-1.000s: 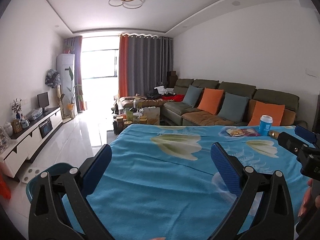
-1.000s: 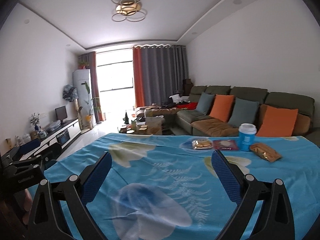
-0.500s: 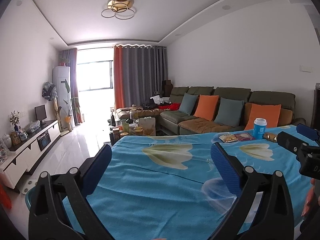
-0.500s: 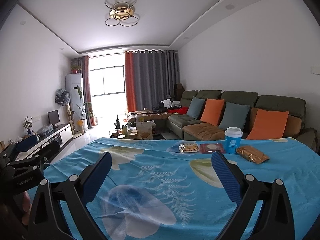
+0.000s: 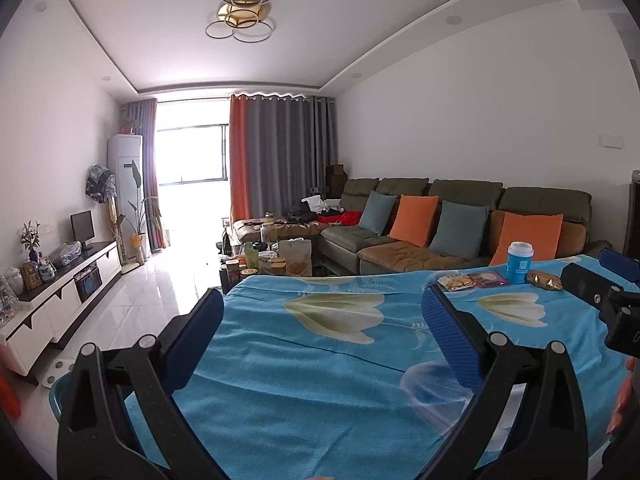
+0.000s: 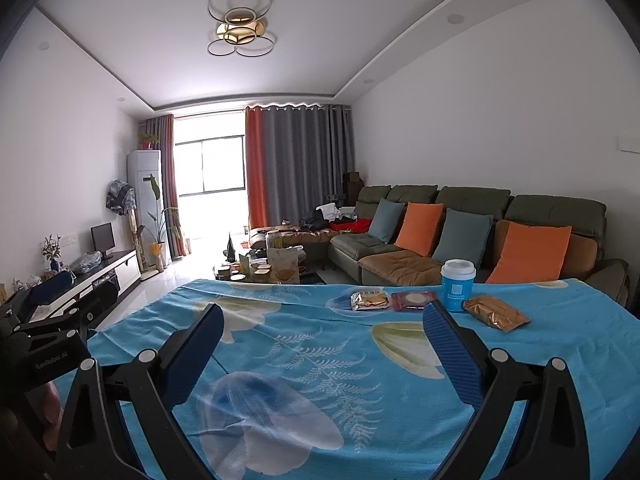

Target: Collect trash

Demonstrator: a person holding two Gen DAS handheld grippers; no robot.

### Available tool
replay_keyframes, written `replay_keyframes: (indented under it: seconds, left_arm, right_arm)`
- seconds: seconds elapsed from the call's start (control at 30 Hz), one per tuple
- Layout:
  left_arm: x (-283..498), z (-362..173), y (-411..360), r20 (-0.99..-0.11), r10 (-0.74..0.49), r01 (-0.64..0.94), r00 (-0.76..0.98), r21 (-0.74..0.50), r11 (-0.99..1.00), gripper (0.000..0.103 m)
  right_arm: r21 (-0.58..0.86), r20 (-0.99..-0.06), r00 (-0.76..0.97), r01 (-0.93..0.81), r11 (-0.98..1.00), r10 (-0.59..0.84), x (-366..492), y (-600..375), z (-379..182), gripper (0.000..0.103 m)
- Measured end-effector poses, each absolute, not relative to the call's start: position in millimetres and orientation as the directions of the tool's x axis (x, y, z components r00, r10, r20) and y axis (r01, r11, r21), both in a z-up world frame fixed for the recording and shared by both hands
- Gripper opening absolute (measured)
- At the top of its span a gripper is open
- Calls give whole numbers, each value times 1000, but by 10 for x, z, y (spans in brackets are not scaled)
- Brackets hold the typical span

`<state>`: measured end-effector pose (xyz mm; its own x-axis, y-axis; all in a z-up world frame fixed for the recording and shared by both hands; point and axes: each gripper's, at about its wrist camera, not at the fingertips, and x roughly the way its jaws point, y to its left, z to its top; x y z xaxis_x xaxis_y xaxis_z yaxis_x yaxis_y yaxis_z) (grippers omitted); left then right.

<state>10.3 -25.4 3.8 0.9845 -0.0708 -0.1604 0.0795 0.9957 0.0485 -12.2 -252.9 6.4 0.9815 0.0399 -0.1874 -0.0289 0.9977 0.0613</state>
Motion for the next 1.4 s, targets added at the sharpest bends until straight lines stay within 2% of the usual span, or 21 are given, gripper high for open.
replay_keyframes:
  seconds: [1.4]
  left_arm:
    - [144,33,-220,-164,-60,65,985,25,998,97]
  right_arm:
    - [54,-195,980,-17,998,27,-119,-2540,107,96]
